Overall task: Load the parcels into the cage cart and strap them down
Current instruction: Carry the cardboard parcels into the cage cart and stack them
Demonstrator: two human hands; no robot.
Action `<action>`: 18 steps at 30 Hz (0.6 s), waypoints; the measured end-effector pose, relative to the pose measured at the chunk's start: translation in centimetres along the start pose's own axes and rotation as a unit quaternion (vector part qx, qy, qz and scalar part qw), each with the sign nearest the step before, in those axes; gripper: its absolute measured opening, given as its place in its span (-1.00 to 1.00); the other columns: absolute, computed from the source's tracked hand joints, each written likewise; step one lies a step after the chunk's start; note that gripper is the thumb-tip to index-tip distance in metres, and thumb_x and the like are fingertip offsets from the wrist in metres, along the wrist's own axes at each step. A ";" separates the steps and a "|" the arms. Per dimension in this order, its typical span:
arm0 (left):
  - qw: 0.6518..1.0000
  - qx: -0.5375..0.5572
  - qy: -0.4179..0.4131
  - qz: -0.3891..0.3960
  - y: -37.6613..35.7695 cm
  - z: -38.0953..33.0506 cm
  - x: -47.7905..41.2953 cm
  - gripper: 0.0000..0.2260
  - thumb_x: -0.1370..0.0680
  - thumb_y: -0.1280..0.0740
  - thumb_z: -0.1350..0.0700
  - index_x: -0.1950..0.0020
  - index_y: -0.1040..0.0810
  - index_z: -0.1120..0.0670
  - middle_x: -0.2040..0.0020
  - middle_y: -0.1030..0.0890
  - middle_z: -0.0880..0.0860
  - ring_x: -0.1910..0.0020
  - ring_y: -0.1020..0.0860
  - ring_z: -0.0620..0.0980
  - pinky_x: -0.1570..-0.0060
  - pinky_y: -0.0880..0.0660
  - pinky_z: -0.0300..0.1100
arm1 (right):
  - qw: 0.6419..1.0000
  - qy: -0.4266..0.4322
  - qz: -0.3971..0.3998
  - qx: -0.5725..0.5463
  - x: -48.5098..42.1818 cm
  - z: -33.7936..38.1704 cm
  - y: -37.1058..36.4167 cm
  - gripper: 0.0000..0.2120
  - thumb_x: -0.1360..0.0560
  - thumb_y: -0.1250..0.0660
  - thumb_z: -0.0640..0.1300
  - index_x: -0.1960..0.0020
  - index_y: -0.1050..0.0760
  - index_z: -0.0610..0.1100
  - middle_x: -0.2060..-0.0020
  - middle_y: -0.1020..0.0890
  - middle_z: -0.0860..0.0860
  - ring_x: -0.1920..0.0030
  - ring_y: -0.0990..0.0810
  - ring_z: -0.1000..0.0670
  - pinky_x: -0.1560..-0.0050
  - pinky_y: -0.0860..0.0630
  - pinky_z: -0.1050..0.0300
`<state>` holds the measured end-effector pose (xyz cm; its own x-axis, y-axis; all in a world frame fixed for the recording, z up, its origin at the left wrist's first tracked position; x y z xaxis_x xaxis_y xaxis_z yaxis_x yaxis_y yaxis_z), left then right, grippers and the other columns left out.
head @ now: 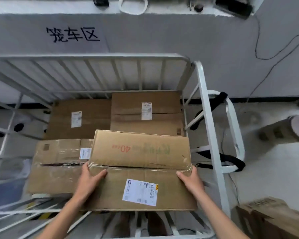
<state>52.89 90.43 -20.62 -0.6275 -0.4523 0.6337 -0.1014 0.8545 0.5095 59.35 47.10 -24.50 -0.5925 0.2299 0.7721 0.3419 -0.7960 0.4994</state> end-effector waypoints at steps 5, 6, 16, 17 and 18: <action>0.999 -0.007 0.034 0.035 -4.4 3.3 -5.2 -0.33 -0.44 -0.56 0.02 -0.43 -0.29 0.06 -0.26 -0.54 0.06 -0.23 -0.54 0.08 -0.32 -0.43 0.08 | 0.999 -0.031 -0.032 0.010 -5.0 -1.8 -1.6 -0.34 -0.42 -0.48 0.11 -0.42 -0.30 0.00 -0.27 -0.58 0.02 -0.24 -0.56 -0.14 -0.16 -0.47 0.01; 0.998 -0.011 0.041 0.044 -5.2 4.1 -6.4 -0.32 -0.43 -0.57 0.01 -0.43 -0.29 0.07 -0.27 -0.55 0.07 -0.24 -0.54 0.09 -0.33 -0.42 0.08 | 0.999 -0.034 -0.033 0.011 -5.9 -2.0 -1.9 -0.33 -0.42 -0.48 0.11 -0.43 -0.29 0.00 -0.28 -0.58 0.02 -0.24 -0.56 -0.15 -0.16 -0.47 0.01; 0.991 -0.012 0.108 0.072 -11.6 8.7 -13.8 -0.35 -0.46 -0.54 0.16 -0.36 -0.19 0.19 -0.22 -0.50 0.12 -0.21 -0.50 0.08 -0.21 -0.43 -0.03 | 0.996 -0.060 -0.056 0.021 -14.0 -3.5 -4.9 -0.32 -0.42 -0.51 -0.04 -0.43 -0.27 -0.10 -0.31 -0.55 -0.07 -0.28 -0.54 -0.16 -0.25 -0.46 -0.02; 0.991 -0.014 0.110 0.073 -12.1 9.0 -14.5 -0.33 -0.46 -0.54 0.16 -0.37 -0.17 0.20 -0.23 -0.49 0.13 -0.20 -0.48 0.07 -0.21 -0.41 -0.05 | 0.996 -0.061 -0.063 0.024 -14.8 -3.7 -5.0 -0.31 -0.42 -0.51 -0.06 -0.44 -0.26 -0.11 -0.32 -0.54 -0.08 -0.29 -0.53 -0.17 -0.26 -0.46 -0.02; 0.991 -0.017 0.113 0.070 -12.6 9.1 -14.9 -0.32 -0.46 -0.54 0.17 -0.38 -0.16 0.21 -0.23 -0.47 0.13 -0.18 -0.47 0.06 -0.19 -0.39 -0.08 | 0.996 -0.059 -0.067 0.024 -15.3 -3.7 -5.0 -0.30 -0.43 -0.51 -0.08 -0.45 -0.25 -0.12 -0.33 -0.53 -0.09 -0.30 -0.52 -0.17 -0.27 -0.45 -0.02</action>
<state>56.52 88.73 -41.75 -0.4452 -0.3778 0.8118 0.0027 0.9060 0.4232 64.02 45.47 -40.29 -0.5466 0.3980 0.7367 0.3018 -0.7271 0.6167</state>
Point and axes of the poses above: each hand's wrist, its own x-axis away from the middle knuckle, its own y-axis out of the back of the hand, z = x × y, the point moved 7 cm from there along -x, towards the middle knuckle
